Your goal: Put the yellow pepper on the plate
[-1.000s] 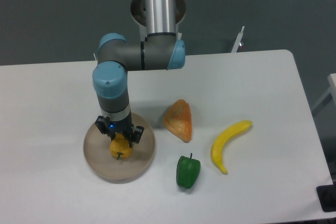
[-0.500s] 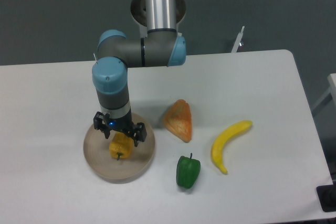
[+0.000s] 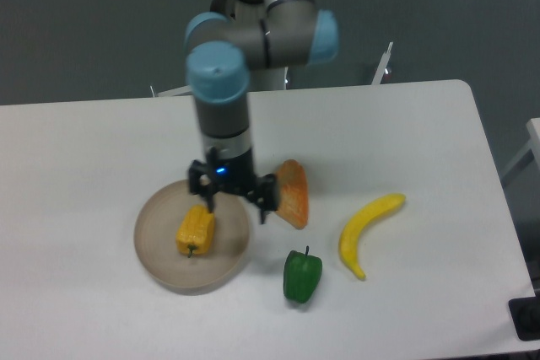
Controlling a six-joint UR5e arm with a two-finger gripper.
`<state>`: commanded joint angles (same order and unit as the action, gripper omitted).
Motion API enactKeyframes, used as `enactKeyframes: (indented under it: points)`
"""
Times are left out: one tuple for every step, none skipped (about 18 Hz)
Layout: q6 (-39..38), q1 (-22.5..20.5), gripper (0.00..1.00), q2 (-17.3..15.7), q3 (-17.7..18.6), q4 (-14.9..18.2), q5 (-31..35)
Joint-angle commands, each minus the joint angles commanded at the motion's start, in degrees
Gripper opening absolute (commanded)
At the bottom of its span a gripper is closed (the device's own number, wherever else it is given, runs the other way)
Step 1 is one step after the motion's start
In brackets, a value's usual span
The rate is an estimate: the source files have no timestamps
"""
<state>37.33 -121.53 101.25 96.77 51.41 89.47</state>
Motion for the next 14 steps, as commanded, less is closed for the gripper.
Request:
enactKeyframes:
  points:
    - [4.28,-2.46,1.00,-0.18,0.00,0.00,0.00]
    - [7.72,-4.14,1.00,-0.09,0.00,0.00,0.00]
    - [11.84,-6.85,1.00,-0.18,0.00,0.00,0.00]
    - [15.45,-8.62,1.00,-0.18,-0.09,0.18,0.00]
    - [18.36,-9.42,1.00,-0.09,-0.35,0.00,0.44]
    - [19.87,-9.86,1.00,-0.09,-0.61,0.00,1.40]
    - [21.10,-10.21,1.00,-0.09,-0.70,0.00,2.10]
    - [21.99,-10.13,1.00,0.00,-0.79,-0.17,2.37]
    - [22.69,-10.13,1.00,0.08,-0.88,-0.26,2.46]
    - [22.87,-10.13,1.00,0.09,-0.88,-0.26,2.46]
    - [22.87,-10.13,1.00,0.09,-0.79,-0.44,2.46]
    - [22.96,-10.04,1.00,0.09,-0.79,-0.52,2.46]
    - [23.05,-10.04,1.00,0.26,-0.79,-0.70,2.46]
    - [23.48,-9.96,1.00,0.52,-0.88,-0.70,2.46]
